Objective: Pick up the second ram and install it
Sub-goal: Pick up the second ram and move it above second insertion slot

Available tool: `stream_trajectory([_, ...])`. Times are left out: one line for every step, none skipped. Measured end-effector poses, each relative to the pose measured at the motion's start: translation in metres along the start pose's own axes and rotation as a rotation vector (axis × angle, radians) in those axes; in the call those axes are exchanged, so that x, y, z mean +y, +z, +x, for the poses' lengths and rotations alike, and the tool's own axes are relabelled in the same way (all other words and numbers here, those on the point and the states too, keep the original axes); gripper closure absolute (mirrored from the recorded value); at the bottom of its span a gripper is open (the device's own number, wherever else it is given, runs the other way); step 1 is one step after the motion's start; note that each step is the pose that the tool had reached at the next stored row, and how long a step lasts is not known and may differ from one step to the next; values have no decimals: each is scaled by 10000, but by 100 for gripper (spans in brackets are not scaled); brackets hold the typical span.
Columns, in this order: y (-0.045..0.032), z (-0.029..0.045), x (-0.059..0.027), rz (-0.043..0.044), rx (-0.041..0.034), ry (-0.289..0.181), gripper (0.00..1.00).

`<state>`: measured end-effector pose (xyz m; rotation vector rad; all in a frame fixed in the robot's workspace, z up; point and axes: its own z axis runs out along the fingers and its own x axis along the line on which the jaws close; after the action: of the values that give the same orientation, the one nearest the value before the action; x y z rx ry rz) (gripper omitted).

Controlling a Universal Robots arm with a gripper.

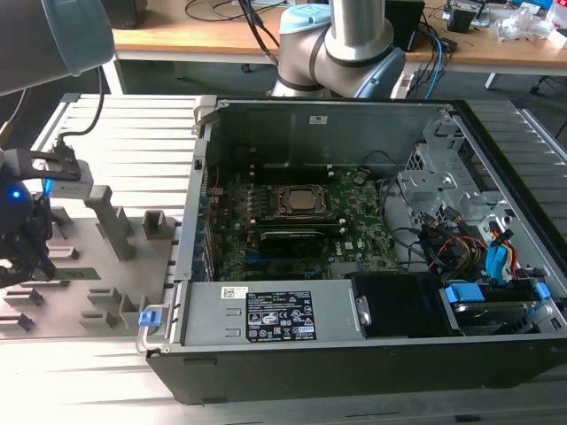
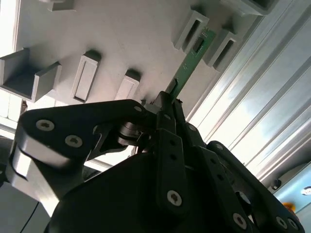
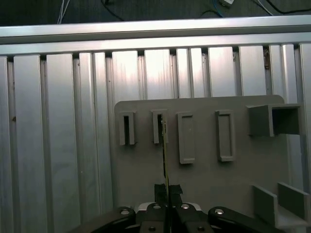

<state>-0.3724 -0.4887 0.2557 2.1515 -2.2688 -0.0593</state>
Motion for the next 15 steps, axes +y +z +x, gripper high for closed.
stream_trajectory([-16, 0, 1, -1, 0, 0, 86])
stream_trajectory([-28, 0, 1, 0, 1, 0, 86])
stream_trajectory([-41, -1, 2, 0, 0, 0, 86])
stream_trajectory([-60, -1, 2, 0, 0, 0, 86])
stream_trajectory([-86, -1, 3, 0, 0, 0, 86])
stream_trajectory([-108, -2, 4, 0, 0, 0, 86])
stream_trajectory([-136, -2, 5, 0, 0, 0, 86])
stream_trajectory([-153, -2, 6, 0, 0, -1, 86])
stream_trajectory([-181, -3, 7, 0, 0, 0, 86])
stream_trajectory([-217, -4, 8, -1, 0, -1, 86])
stream_trajectory([-245, -4, 9, 0, 0, -1, 86])
stream_trajectory([-272, -5, 10, 0, 0, -1, 86])
stream_trajectory([-297, -5, 11, 0, 1, -1, 86])
stream_trajectory([-313, -6, 11, 0, 0, -1, 86])
stream_trajectory([-333, -6, 12, 0, 1, 0, 86])
